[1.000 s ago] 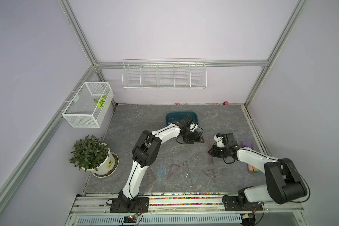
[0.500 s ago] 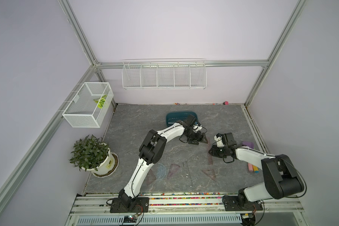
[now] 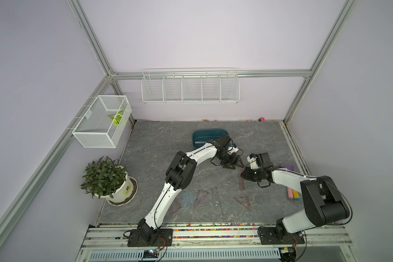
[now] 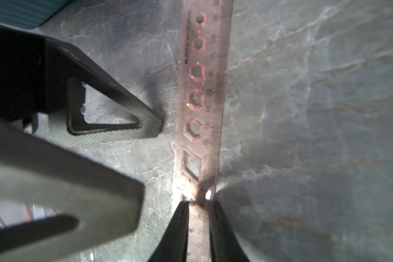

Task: Put the scattered rulers into the storage box
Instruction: Pick up the ruler from the center of the board.

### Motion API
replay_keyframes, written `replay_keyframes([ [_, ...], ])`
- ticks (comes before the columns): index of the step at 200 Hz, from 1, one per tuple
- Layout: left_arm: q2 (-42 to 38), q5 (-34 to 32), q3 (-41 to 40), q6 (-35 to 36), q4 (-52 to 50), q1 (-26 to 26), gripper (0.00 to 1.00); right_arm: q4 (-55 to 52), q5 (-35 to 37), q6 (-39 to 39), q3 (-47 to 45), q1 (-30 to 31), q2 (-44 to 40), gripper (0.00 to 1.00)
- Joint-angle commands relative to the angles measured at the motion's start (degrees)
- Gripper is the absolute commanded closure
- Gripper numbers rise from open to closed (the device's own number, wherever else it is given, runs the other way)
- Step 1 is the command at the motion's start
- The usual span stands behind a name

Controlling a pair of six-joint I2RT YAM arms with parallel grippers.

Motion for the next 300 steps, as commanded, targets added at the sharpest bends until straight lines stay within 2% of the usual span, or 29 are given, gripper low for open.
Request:
replay_keyframes([
  [1,2.0,-1.4,-2.8,-0.1,-1.5,0.0,0.28,0.0,-1.5,1.0,0.2,-0.1,3.7,0.79],
  [57,1.8,0.0,-5.2,-0.5,0.4,0.7,0.4,1.5,-1.4,2.2,1.8,1.2,6.2,0.82],
  [119,0.3,0.6,-7.3,-0.6,1.9,1.0,0.69,2.9,-1.0,2.6,2.3,1.5,8.3,0.83],
  [141,-0.6,0.4,-8.8,-0.8,2.5,1.1,0.77,4.0,-1.2,3.1,2.2,1.5,8.7,0.84],
  [169,-3.0,-0.5,-12.3,-1.2,4.2,1.8,0.82,5.8,-1.9,3.8,2.3,1.5,8.8,0.84],
  [193,-4.9,-1.6,-15.5,-1.9,5.8,2.6,0.81,6.4,-2.4,4.0,2.7,1.5,8.3,0.85],
  [253,-8.2,-6.2,-16.9,-2.3,5.9,3.0,0.57,7.2,-2.5,4.0,3.5,1.2,4.1,0.93],
  [300,-7.0,-6.2,-16.5,-2.8,5.8,3.3,0.52,9.6,-3.8,4.9,2.7,1.2,4.1,0.94],
])
